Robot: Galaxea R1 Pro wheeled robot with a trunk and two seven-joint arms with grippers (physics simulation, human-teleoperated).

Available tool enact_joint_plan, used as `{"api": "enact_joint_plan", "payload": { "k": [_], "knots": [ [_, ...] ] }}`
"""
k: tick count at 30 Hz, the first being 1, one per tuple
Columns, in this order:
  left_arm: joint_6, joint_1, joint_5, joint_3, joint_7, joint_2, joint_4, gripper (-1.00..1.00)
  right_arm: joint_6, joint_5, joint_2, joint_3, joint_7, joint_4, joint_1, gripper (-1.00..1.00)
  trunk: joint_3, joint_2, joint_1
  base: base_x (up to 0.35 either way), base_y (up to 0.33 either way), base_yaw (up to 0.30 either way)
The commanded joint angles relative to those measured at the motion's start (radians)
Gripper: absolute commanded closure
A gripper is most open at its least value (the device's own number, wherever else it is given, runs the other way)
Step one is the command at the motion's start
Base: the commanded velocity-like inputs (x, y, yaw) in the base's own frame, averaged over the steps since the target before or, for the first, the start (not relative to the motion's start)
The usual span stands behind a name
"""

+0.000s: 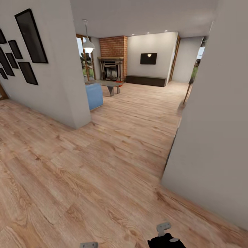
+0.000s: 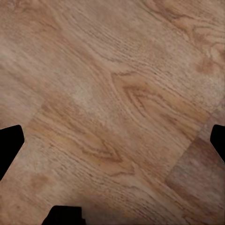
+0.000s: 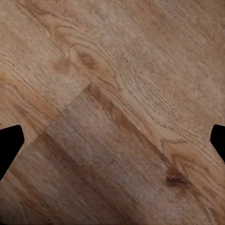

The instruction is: Move the two storage containers from the living room to the garage. In the garage, place one container on the floor and stack the other container on top of it (either order is fine).

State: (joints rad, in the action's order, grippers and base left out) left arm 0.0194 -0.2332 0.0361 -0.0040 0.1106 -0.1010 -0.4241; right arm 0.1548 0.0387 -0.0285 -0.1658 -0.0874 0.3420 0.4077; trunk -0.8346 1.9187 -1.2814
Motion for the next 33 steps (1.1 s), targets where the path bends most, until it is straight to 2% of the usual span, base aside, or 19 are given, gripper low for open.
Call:
{"api": "enact_joint_plan", "payload": {
  "k": [1, 10, 33],
  "knots": [
    [0.002, 0.000, 0.004, -0.001, 0.003, 0.000, -0.001, -1.00, 0.006, 0.004, 0.000, -0.001, -0.002, 0.003, 0.000, -1.00, -0.001, 0.000, 0.000, 0.299, 0.147, 0.096],
    [0.002, 0.000, 0.004, -0.001, 0.003, 0.000, -0.001, -1.00, 0.006, 0.005, 0.000, -0.002, -0.004, 0.002, 0.000, -1.00, -0.001, 0.000, 0.000, 0.299, 0.149, 0.115],
    [0.002, 0.000, 0.004, -0.001, 0.003, 0.000, -0.001, -1.00, 0.006, 0.005, 0.002, -0.001, -0.005, 0.002, 0.000, -1.00, -0.001, 0.000, 0.000, 0.308, 0.143, 0.003]
  ]
}}
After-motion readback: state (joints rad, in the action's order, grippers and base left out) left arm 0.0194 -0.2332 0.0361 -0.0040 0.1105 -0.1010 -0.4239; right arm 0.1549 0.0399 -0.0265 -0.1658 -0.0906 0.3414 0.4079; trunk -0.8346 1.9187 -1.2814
